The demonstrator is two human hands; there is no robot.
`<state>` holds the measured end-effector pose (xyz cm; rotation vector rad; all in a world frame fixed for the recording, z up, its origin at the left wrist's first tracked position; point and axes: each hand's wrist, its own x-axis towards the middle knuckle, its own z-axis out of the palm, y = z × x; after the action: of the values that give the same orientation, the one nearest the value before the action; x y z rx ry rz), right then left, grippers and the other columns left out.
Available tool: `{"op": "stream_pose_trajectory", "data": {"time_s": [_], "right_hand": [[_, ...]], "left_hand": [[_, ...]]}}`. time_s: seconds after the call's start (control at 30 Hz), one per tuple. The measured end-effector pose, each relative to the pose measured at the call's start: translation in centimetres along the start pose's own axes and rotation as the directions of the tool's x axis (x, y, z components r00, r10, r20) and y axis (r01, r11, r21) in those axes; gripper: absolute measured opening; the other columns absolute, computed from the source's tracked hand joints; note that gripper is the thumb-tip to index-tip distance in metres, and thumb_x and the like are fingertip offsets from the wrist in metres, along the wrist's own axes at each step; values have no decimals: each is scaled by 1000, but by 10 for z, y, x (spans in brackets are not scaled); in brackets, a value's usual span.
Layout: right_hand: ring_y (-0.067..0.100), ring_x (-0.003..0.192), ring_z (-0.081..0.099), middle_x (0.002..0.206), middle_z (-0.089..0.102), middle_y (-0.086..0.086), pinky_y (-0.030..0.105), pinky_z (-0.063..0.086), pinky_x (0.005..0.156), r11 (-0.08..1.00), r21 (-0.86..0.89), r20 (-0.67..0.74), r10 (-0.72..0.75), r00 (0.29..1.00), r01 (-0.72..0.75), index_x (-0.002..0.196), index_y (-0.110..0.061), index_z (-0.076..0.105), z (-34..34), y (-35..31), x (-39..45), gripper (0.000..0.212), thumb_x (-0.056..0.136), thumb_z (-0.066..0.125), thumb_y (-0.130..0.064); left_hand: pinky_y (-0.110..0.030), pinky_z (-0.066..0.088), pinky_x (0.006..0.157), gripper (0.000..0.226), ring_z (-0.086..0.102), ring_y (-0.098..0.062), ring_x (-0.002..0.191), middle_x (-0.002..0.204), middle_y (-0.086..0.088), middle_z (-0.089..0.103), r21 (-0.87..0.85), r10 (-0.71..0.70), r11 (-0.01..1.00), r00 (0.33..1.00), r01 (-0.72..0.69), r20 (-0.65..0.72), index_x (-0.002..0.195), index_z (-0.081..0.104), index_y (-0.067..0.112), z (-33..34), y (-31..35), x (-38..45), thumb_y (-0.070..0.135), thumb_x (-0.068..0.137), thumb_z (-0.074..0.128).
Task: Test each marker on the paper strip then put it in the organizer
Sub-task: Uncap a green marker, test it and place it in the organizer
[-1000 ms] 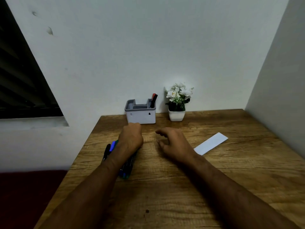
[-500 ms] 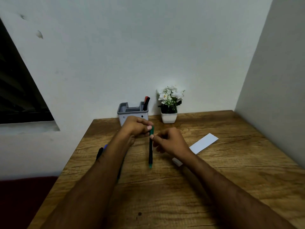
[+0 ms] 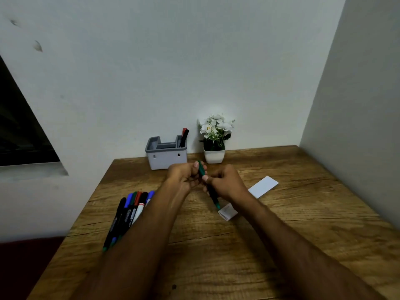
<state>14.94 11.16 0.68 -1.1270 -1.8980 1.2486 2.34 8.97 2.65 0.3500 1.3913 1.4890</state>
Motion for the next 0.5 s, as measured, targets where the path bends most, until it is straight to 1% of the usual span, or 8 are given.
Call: {"op": "stream_pose_trajectory", "data": {"time_s": [0.07,0.17,0.23,0.27,0.3,0.37,0.43,0.5], "right_hand": [[17,51,62,60,70,7,28,54,56,997,49,20,53,998,-54,71,-1,74,-8,-8,-1,31,99,64,-10],[18,51,63,65,70,12,25,53,51,986,59,129,148,981,-156,81,9,74,-20,-10,-13,27,99,63,-8],[18,54,64,65,71,11,24,53,52,980,119,101,146,984,-157,81,6,74,-28,-5,-18,26,99,63,-8],[19,58,66,66,72,9,25,53,53,977,159,51,137,989,-144,79,1,75,-33,-2,-18,25,99,64,-9],[18,62,68,68,75,8,26,53,55,975,188,-4,125,992,-122,79,-3,75,-37,0,-16,25,99,64,-12],[16,65,70,77,79,7,24,52,53,967,244,-70,98,993,-78,82,-6,78,-43,0,-14,21,98,67,-15],[18,63,68,84,80,10,24,54,52,951,306,-99,73,992,-40,89,-6,78,-47,-2,-14,13,95,71,-15],[24,65,70,88,80,13,28,57,53,933,361,-127,52,990,-3,105,-9,74,-50,-1,-17,15,90,76,-10]], "left_hand": [[-35,51,63,26,60,-20,66,55,-6,66,-100,-7,995,1000,6,-13,76,61,3,2,-2,7,1,99,50],[-31,55,54,27,63,-16,59,64,-7,65,-233,74,964,972,-127,-224,75,60,6,-14,15,26,5,100,52],[-27,59,55,21,68,-16,63,72,-6,71,-65,170,979,949,-193,-265,79,65,6,-23,25,35,10,98,59],[-32,62,63,13,71,-20,69,78,-8,73,120,231,971,940,-206,-253,82,68,6,-22,25,37,12,94,66],[-36,63,69,9,72,-23,73,81,-8,74,343,298,915,930,-213,-216,83,71,8,-17,22,37,16,88,74],[-34,60,71,12,70,-21,71,76,-2,73,741,433,622,900,-254,-55,80,75,20,-7,10,34,30,79,82],[-31,56,71,19,68,-19,75,75,1,71,904,527,344,849,-253,37,75,73,23,-1,-2,33,40,74,82],[-31,56,68,25,68,-22,77,79,-3,71,952,586,206,808,-226,65,74,68,20,-1,-13,35,41,71,81]]}}
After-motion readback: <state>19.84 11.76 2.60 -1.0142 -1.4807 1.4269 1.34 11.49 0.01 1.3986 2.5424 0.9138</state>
